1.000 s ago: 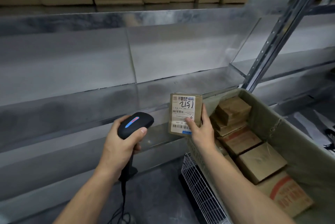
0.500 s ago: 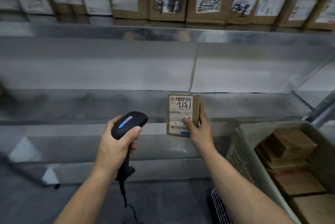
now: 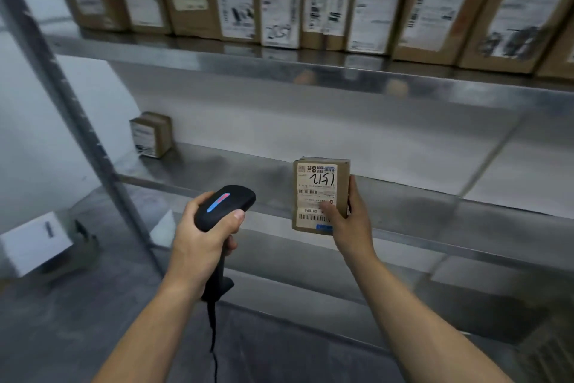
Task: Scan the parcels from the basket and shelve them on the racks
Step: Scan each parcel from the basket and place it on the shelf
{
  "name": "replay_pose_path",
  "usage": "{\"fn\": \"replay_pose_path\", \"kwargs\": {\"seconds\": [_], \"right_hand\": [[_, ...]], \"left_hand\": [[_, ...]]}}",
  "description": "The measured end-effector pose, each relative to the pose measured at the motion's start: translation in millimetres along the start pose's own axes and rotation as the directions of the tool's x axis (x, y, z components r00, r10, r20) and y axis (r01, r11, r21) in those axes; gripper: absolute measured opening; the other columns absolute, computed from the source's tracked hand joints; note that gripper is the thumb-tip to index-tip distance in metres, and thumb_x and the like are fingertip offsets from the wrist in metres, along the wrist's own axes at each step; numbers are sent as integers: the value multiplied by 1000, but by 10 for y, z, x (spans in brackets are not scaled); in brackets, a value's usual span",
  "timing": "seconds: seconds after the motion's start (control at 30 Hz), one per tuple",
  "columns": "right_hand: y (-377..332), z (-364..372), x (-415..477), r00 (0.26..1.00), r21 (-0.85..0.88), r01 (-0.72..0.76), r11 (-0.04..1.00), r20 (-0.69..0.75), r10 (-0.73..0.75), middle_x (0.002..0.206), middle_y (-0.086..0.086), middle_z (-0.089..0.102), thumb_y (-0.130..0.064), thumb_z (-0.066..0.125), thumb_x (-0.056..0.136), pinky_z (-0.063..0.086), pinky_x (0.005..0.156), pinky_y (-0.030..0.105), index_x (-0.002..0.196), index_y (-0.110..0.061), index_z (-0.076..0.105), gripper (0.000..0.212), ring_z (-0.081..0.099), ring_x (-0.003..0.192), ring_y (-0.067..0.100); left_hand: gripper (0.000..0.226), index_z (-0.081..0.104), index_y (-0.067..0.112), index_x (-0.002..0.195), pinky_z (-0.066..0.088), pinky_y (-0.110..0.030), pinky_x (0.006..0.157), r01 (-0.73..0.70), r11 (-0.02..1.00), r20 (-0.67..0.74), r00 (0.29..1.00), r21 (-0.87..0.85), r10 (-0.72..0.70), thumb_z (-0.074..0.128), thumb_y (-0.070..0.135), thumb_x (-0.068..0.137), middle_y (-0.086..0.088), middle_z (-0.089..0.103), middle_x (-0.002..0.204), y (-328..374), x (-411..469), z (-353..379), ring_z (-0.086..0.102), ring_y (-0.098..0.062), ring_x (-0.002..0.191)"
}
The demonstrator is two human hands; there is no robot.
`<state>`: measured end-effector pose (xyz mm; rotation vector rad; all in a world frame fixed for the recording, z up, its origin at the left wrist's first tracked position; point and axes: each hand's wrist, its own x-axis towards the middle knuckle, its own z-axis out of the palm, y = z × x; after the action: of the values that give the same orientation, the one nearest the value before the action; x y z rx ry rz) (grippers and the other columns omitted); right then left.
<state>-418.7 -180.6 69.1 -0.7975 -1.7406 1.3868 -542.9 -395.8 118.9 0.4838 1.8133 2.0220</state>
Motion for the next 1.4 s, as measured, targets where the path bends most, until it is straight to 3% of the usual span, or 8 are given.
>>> {"fn": "replay_pose_path", "kwargs": {"seconds": [0.1,0.3,0.43,0.53,0.7,0.93,1.13,1.4], "right_hand": [[-86,524,50,998,13,-5,1000,56,4,125,-23,64,-16,63,98,61,78,23,120,-69,41,62,66,109,5],[-104,1362,139,989,18,15,1000,149,-18,126,-21,63,-13,63,98,58,72,17,139,-45,44,56,66,112,10],[-99,1772,286,980,1,14,1000,201,-14,127,-21,61,-14,63,98,56,72,13,145,-45,38,61,64,112,8],[-62,2064,453,974,4,37,999,225,-37,134,-13,62,-14,64,98,60,78,23,137,-54,40,61,65,116,11],[105,2544,803,967,39,-3,999,255,-7,135,-11,62,-11,66,96,62,85,42,149,-37,41,64,65,118,16],[254,3221,1531,954,64,-38,997,299,17,135,-11,63,-11,66,96,61,87,42,148,-38,42,63,65,118,16],[408,3674,2060,943,-14,-44,999,331,46,141,-6,58,-15,65,97,55,64,11,153,-33,36,65,61,123,19],[688,4077,2367,938,-37,-61,997,339,70,146,-1,54,-13,66,96,53,69,7,156,-26,31,72,55,130,21]], "left_hand": [[69,64,26,119,47,-35,57,1,1000,-52,999,2,0,83,46,55,-8,69,77,42,147,-437,58,-25,58],[51,64,26,114,48,-32,53,-6,1000,-169,986,-3,5,80,33,65,-9,68,74,142,367,-1065,57,-23,55],[64,64,27,115,50,-33,56,-13,1000,-227,974,-12,10,83,42,57,-6,69,75,165,543,-1329,60,-21,57],[66,63,29,115,50,-33,55,-17,1000,-270,963,11,19,81,47,54,-8,71,77,174,697,-1474,61,-21,58],[54,62,27,118,51,-34,58,2,999,-333,943,33,9,77,34,66,-7,71,78,158,1066,-1665,60,-20,55],[55,60,26,122,52,-33,58,20,997,-357,934,69,6,88,25,75,-14,71,87,161,1943,-1792,63,-19,56],[65,60,24,126,53,-33,57,25,995,-375,927,101,15,79,36,65,-14,71,91,103,2615,-1806,64,-20,56],[68,62,24,123,54,-30,56,57,989,-376,926,135,-2,83,40,61,-16,71,99,-10,3093,-1956,67,-23,60]]}}
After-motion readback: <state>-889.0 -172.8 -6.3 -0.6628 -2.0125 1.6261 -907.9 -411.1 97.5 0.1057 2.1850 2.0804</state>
